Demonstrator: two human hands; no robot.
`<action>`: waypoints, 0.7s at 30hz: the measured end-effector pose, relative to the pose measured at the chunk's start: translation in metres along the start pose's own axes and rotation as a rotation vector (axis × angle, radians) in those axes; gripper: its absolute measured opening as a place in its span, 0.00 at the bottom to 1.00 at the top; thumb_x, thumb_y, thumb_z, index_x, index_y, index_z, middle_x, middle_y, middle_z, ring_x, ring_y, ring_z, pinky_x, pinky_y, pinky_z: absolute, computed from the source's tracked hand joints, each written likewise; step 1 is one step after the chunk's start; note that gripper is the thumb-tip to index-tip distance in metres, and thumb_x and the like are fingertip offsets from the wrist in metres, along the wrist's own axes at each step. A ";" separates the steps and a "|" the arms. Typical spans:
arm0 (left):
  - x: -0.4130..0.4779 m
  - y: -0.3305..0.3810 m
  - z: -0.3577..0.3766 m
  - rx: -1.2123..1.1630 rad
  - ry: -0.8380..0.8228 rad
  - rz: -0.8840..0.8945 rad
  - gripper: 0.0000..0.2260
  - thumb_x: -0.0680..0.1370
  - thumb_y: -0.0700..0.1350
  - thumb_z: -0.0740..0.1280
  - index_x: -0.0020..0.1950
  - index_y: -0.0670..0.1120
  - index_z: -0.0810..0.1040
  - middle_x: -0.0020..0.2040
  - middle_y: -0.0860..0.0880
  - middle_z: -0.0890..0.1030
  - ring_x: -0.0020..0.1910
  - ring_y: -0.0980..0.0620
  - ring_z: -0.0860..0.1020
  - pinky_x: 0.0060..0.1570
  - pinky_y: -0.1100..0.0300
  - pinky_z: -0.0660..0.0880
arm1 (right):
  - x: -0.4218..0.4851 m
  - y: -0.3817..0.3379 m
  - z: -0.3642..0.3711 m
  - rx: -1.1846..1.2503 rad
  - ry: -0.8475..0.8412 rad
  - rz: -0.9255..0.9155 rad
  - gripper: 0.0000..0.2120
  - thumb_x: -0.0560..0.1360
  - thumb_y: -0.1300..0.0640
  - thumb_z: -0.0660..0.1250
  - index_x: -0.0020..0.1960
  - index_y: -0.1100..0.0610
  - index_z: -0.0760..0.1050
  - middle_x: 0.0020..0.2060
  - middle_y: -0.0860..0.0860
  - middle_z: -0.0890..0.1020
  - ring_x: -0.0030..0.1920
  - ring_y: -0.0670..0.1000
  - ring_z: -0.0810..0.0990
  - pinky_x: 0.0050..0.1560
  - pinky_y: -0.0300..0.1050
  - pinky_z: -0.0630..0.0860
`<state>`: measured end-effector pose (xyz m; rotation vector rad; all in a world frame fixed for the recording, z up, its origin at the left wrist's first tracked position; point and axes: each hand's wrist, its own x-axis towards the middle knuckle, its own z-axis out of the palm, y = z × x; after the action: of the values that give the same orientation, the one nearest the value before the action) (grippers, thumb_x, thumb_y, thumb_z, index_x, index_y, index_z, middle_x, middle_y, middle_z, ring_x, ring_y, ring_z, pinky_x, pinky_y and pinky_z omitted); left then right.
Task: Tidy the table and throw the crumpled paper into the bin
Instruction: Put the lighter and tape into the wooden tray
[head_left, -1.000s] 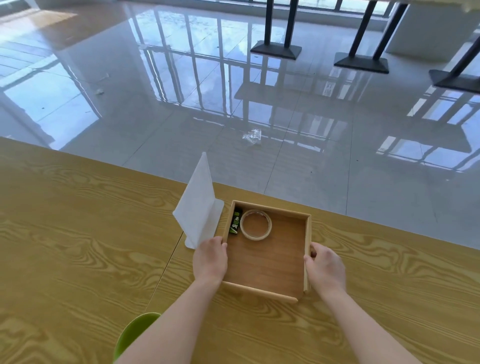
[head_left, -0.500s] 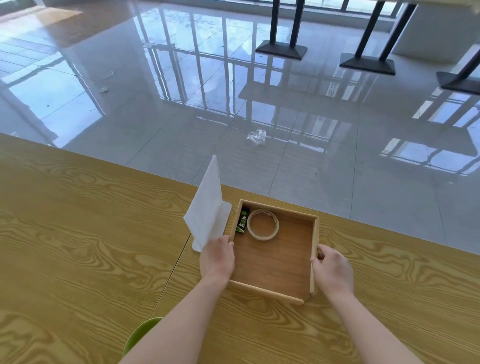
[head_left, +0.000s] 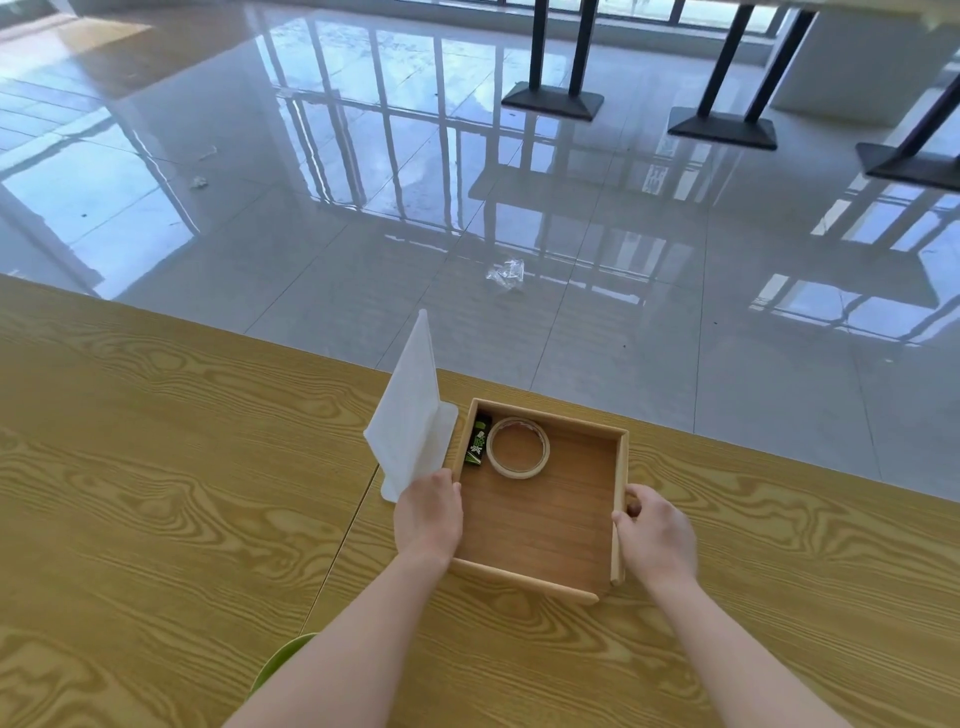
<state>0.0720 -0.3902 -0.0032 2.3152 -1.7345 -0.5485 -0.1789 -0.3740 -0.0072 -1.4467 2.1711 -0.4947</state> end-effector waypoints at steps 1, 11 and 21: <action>0.000 0.000 0.000 0.004 -0.004 0.003 0.11 0.82 0.47 0.60 0.45 0.45 0.77 0.39 0.47 0.81 0.40 0.46 0.80 0.35 0.54 0.75 | 0.000 0.000 -0.001 0.006 -0.010 0.006 0.18 0.77 0.59 0.69 0.66 0.56 0.76 0.53 0.54 0.84 0.52 0.55 0.81 0.46 0.44 0.73; -0.018 0.004 -0.008 0.184 0.066 0.257 0.18 0.77 0.46 0.63 0.66 0.46 0.71 0.52 0.47 0.76 0.50 0.48 0.75 0.48 0.54 0.74 | -0.009 -0.001 -0.021 -0.023 -0.034 -0.061 0.20 0.78 0.54 0.69 0.68 0.57 0.74 0.50 0.51 0.81 0.49 0.51 0.78 0.48 0.47 0.76; -0.052 0.034 -0.016 0.290 0.018 0.391 0.32 0.78 0.55 0.59 0.78 0.49 0.52 0.75 0.40 0.60 0.75 0.41 0.58 0.72 0.45 0.60 | -0.042 -0.011 -0.047 -0.216 -0.086 -0.298 0.26 0.78 0.49 0.67 0.73 0.53 0.67 0.64 0.53 0.75 0.66 0.54 0.72 0.62 0.49 0.74</action>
<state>0.0353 -0.3515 0.0329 2.0466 -2.3089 -0.2156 -0.1841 -0.3377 0.0449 -1.8883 1.9993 -0.2969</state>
